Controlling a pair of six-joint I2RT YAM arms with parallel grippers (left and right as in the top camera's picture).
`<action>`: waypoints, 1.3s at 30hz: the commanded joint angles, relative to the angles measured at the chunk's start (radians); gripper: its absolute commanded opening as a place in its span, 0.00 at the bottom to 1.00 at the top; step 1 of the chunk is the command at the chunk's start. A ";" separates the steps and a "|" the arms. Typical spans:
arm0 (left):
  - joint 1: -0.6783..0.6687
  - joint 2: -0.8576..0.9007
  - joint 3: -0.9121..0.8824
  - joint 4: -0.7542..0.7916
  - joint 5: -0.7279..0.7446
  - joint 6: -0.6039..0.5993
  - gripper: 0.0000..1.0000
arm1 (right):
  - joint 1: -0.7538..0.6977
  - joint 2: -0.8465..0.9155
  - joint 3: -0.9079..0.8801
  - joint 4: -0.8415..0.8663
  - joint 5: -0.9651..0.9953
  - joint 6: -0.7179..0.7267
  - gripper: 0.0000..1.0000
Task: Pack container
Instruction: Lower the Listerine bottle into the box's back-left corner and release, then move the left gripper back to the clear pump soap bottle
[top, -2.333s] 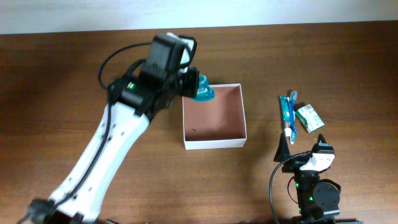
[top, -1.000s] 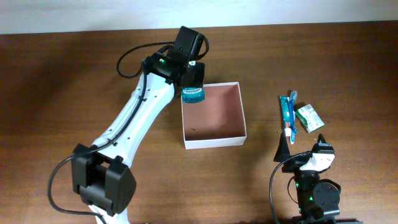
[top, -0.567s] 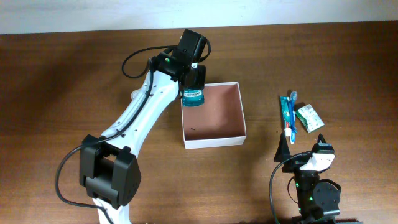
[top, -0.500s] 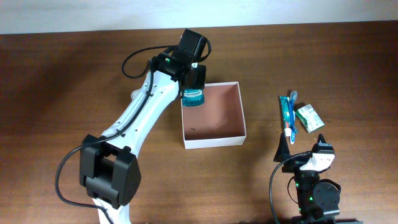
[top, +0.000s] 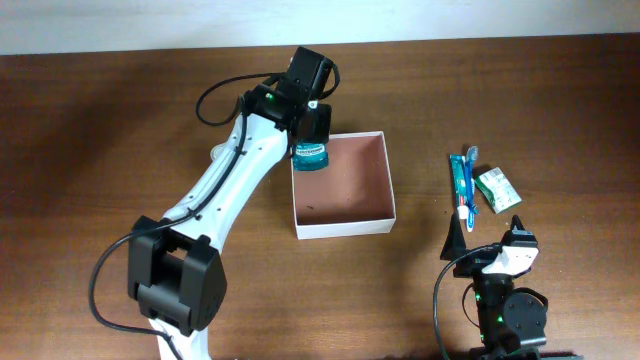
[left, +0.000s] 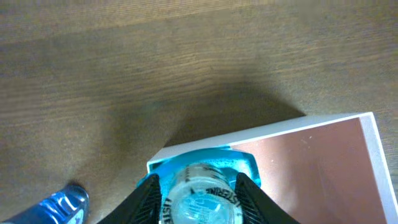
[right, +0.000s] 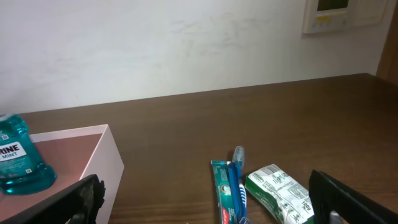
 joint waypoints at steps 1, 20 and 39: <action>-0.001 -0.003 0.026 0.005 -0.022 -0.005 0.40 | -0.005 -0.010 -0.005 -0.008 -0.001 0.000 0.98; 0.008 -0.070 0.275 -0.195 -0.022 0.030 0.48 | -0.005 -0.010 -0.005 -0.008 -0.001 0.000 0.98; 0.243 -0.135 0.300 -0.676 0.035 0.353 0.77 | -0.005 -0.010 -0.005 -0.008 -0.001 0.000 0.98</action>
